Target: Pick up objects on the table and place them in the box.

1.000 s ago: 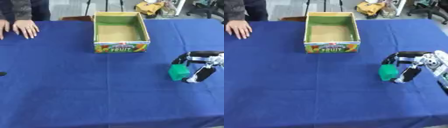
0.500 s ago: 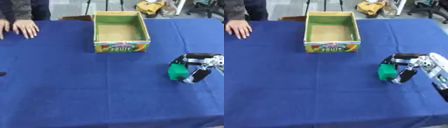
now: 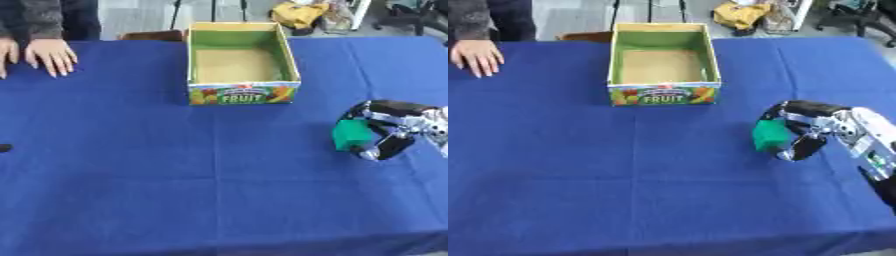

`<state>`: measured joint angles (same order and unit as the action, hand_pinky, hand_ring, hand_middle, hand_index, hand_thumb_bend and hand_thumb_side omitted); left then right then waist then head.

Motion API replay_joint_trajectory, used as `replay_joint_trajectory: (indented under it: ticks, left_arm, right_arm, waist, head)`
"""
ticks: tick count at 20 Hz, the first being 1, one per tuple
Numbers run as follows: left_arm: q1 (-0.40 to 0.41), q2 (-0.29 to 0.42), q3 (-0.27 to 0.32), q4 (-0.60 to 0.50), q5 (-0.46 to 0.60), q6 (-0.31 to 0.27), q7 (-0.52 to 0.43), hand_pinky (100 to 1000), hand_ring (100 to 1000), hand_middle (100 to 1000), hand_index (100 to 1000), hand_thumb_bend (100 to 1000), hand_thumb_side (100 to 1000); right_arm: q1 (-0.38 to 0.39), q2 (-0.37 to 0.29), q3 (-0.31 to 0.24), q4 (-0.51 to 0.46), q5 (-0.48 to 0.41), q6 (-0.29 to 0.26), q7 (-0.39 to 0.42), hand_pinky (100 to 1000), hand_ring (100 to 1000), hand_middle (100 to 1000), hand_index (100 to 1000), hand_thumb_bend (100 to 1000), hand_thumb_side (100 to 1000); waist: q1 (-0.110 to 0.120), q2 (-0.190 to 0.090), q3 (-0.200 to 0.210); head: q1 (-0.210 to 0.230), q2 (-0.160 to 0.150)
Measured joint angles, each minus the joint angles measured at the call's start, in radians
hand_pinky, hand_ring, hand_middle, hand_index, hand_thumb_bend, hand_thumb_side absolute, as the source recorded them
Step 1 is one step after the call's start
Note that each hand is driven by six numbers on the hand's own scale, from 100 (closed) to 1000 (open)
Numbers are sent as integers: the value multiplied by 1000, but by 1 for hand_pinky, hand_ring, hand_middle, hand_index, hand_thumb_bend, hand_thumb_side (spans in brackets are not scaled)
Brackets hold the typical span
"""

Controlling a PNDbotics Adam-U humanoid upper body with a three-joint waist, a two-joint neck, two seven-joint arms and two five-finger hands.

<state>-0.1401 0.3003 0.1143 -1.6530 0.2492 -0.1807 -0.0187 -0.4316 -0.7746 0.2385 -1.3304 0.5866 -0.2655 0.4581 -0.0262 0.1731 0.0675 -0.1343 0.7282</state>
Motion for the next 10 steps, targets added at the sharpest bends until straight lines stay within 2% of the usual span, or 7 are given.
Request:
replay_joint_trajectory:
  ticks: [5, 10]
  left_arm:
    - [0, 0, 0, 0, 0, 0, 0, 667, 867, 748, 764, 569, 735]
    - [1, 0, -1, 0, 0, 2, -3, 667, 867, 748, 764, 568, 734]
  right_arm:
    - [-24, -16, -21, -101, -29, 18, -30, 313, 177, 173, 396, 100, 100]
    - [-130, -58, -37, -184, -63, 59, -25, 324, 190, 186, 402, 100, 100]
  waist:
    - [-1, -2, -2]
    - [-6, -14, 3]
  head:
    - [1, 0]
    - [0, 1]
